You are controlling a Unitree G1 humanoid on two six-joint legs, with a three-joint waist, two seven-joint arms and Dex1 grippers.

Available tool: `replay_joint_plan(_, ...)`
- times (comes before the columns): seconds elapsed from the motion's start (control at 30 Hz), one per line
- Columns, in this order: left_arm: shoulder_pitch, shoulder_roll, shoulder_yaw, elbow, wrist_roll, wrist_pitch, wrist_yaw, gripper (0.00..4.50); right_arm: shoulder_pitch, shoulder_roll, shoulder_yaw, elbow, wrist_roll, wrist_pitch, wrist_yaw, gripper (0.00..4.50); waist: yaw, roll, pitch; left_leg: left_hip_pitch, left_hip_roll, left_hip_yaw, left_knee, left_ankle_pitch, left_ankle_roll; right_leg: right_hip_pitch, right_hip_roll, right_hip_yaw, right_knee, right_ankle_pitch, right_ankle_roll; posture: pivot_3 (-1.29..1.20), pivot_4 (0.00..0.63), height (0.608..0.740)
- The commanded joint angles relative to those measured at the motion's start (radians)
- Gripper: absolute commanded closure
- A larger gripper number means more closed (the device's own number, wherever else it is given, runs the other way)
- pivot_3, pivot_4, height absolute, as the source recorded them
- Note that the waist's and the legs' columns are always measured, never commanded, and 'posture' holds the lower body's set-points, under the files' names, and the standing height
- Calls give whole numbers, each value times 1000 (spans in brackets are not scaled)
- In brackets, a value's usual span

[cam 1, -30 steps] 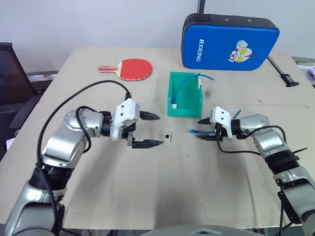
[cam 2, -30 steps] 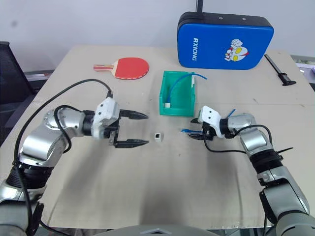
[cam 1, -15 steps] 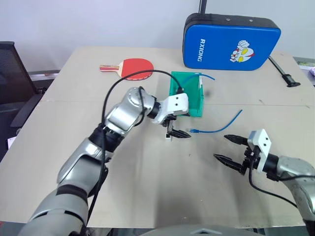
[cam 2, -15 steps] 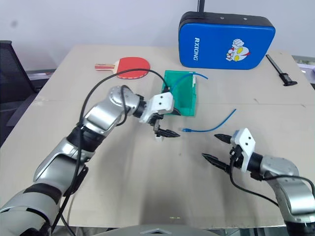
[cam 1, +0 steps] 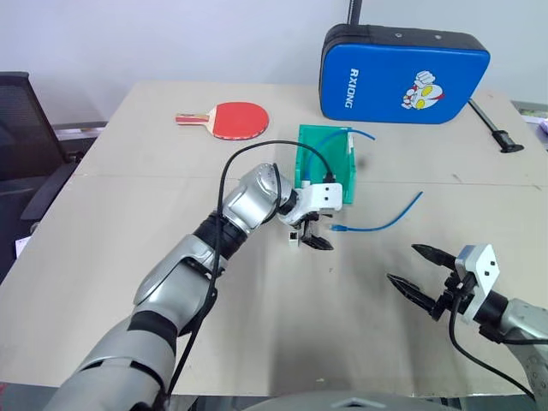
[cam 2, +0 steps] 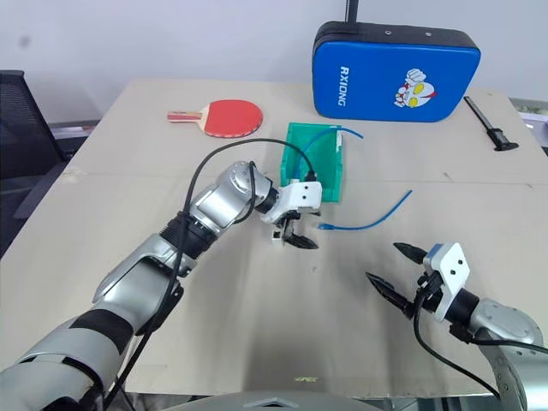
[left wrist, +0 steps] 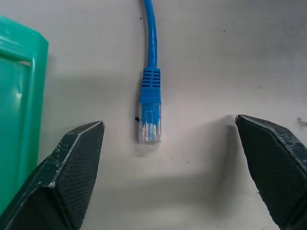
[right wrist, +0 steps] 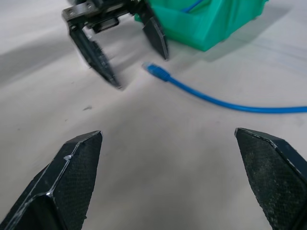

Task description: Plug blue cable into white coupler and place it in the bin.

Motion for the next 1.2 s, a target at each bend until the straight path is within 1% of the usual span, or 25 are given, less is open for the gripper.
replay_joint_plan(0.03, -13, -39, 23, 44, 10, -34, 11, 0, 13, 0, -38, -52, 43, -18, -5, 133, 0, 0, 0, 0, -1, 0, 0, 0, 0, 0, -1, 0, 0, 0, 0, 0, 150, 681)
replay_joint_plan(0.1, -13, -51, 32, 59, 12, -42, 6, 0, 12, -3, -38, -60, 61, -8, -4, 133, 0, 0, 0, 0, -2, 0, 2, 0, 0, 1, -2, 0, 1, 0, 0, 0, 150, 681)
replay_joint_plan(0.13, -13, -54, 31, 67, 18, -49, 2, 252, 10, -4, -38, -62, 62, -9, -8, 52, 0, 0, 0, 0, -2, 0, 2, 0, 0, 1, -2, 0, 1, 0, 0, 0, 150, 681)
replay_joint_plan(0.2, -11, -58, 32, 79, 29, -62, -2, 807, 9, -5, -37, -66, 64, -9, -15, 59, -1, 0, 0, 0, -2, 0, 3, 0, 1, 2, -2, 0, 1, 0, 0, 0, 150, 681)
replay_joint_plan(0.23, -11, -61, 34, 84, 33, -66, -4, 1175, 9, -7, -37, -68, 66, -9, -17, 59, -1, 0, 0, 0, -2, -1, 3, 0, 1, 2, -2, 0, 1, 0, 1, 0, 150, 681)
replay_joint_plan(0.27, -11, -63, 36, 87, 34, -66, -10, 1393, 9, -8, -37, -70, 68, -7, -20, 59, -2, 0, 0, 0, -2, -1, 3, 0, 1, 2, -2, 0, 1, 0, 1, 0, 150, 681)
replay_joint_plan(0.3, -10, -66, 38, 88, 33, -65, -17, 2106, 10, -8, -38, -73, 70, -6, -22, 59, -2, 0, 0, 0, -2, -1, 3, 0, 1, 2, -2, 0, 1, 0, 1, 0, 150, 681)
replay_joint_plan(0.37, -5, -69, 42, 84, 26, -62, -33, 2887, 12, -9, -40, -77, 73, -4, -26, 59, -2, 0, 0, 1, -2, -1, 3, 0, 1, 2, -2, 0, 1, 0, 1, 0, 150, 681)
replay_joint_plan(0.47, 2, -68, 45, 71, 19, -54, -57, 4430, 12, -14, -39, -82, 75, 1, -32, 59, -3, 0, 0, 1, -2, -2, 3, 0, 1, 2, -2, -1, 1, 0, 1, 0, 150, 681)
replay_joint_plan(0.57, 3, -70, 53, 71, 17, -51, -65, 4430, 8, -21, -39, -81, 80, 7, -37, 59, -3, 0, 0, 1, -2, -2, 3, 0, 1, 2, -2, -1, 1, -1, 2, 0, 150, 681)
replay_joint_plan(0.63, 4, -75, 77, 62, -10, -35, -77, 4430, 7, -27, -38, -79, 85, 14, -40, 59, -4, 0, 0, 1, -2, -2, 3, 0, 1, 2, -2, -1, 2, -1, 2, 0, 150, 681)
replay_joint_plan(0.8, -14, -116, 219, 3, -152, 127, -73, 4430, 9, -22, -40, -117, 199, 109, -64, 59, -4, 0, 0, 0, -2, -3, 3, -1, 1, 2, -3, -1, 3, -1, 2, 0, 150, 681)
replay_joint_plan(0.87, -21, -125, 275, -39, -221, 235, -77, 4430, 0, -6, -46, -138, 289, 163, -99, 59, -5, 0, 0, 0, -2, -3, 3, -1, 1, 2, -3, -1, 3, -1, 2, 0, 150, 681)
replay_joint_plan(0.93, -17, -121, 322, -109, -295, 360, -92, 4430, -39, 29, -52, -152, 425, 225, -182, 59, -6, 0, 0, 0, 0, -4, 3, 0, 1, 2, -3, -2, 4, -1, 2, 0, 150, 681)
replay_joint_plan(1.07, -11, -129, 391, -202, -406, 509, -69, 4430, -186, 95, -51, -138, 651, 275, -329, 59, -9, 0, 0, 2, 1, -2, 4, 0, 1, 2, -3, 0, 6, -1, 2, 0, 150, 681)
replay_joint_plan(1.13, -16, -136, 424, -235, -463, 579, -56, 4430, -266, 119, -38, -112, 723, 290, -384, 59, -8, 0, 0, 3, 1, -2, 4, 0, 1, 2, -3, 0, 8, -1, 2, 0, 150, 681)
replay_joint_plan(1.2, -26, -147, 459, -255, -518, 639, -35, 4430, -326, 131, -28, -84, 763, 298, -407, 59, -4, 0, 0, 3, 0, -2, 4, 0, 1, 2, -3, 0, 9, -1, 2, 0, 150, 681)
